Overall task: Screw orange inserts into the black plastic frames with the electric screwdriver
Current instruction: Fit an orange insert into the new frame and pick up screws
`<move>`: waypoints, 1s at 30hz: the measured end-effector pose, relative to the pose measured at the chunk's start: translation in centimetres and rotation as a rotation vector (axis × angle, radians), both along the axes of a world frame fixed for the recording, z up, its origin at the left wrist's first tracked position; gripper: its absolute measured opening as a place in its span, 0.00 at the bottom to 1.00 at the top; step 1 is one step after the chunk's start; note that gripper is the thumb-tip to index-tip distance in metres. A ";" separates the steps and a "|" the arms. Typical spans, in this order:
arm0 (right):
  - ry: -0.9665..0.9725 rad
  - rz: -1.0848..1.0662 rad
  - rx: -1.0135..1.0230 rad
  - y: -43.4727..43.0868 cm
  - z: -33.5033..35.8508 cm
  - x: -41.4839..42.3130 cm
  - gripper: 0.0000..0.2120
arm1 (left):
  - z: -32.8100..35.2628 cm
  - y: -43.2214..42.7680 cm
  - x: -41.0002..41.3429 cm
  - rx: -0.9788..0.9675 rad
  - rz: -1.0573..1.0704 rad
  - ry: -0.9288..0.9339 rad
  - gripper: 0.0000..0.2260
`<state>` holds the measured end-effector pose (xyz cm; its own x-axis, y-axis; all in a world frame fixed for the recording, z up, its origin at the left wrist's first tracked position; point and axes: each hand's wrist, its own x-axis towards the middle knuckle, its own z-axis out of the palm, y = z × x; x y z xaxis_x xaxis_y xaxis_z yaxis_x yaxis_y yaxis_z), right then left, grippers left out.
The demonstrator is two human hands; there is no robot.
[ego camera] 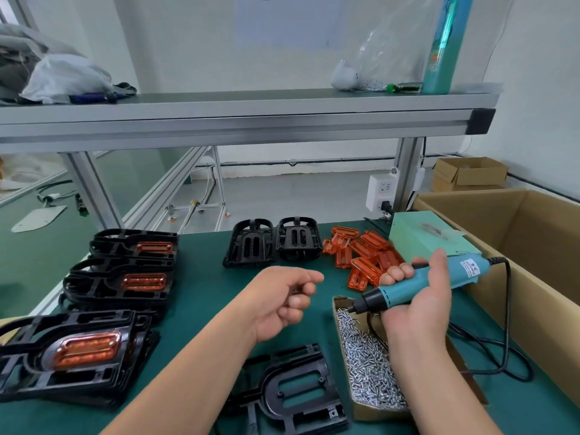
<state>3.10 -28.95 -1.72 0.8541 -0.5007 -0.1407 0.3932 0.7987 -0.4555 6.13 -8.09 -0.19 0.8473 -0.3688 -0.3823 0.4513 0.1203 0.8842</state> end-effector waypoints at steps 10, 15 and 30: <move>0.114 0.012 -0.057 -0.8 -0.2 0.3 0.16 | -0.5 -8.2 7.1 0.777 -0.213 -0.770 0.12; 0.131 0.018 -0.076 -1.7 -1.7 1.2 0.20 | -1.6 -9.7 9.3 1.240 -0.404 -1.126 0.28; 0.099 -0.009 -0.032 -0.5 -0.7 0.6 0.16 | -1.6 -8.0 7.9 1.207 -0.235 -1.205 0.11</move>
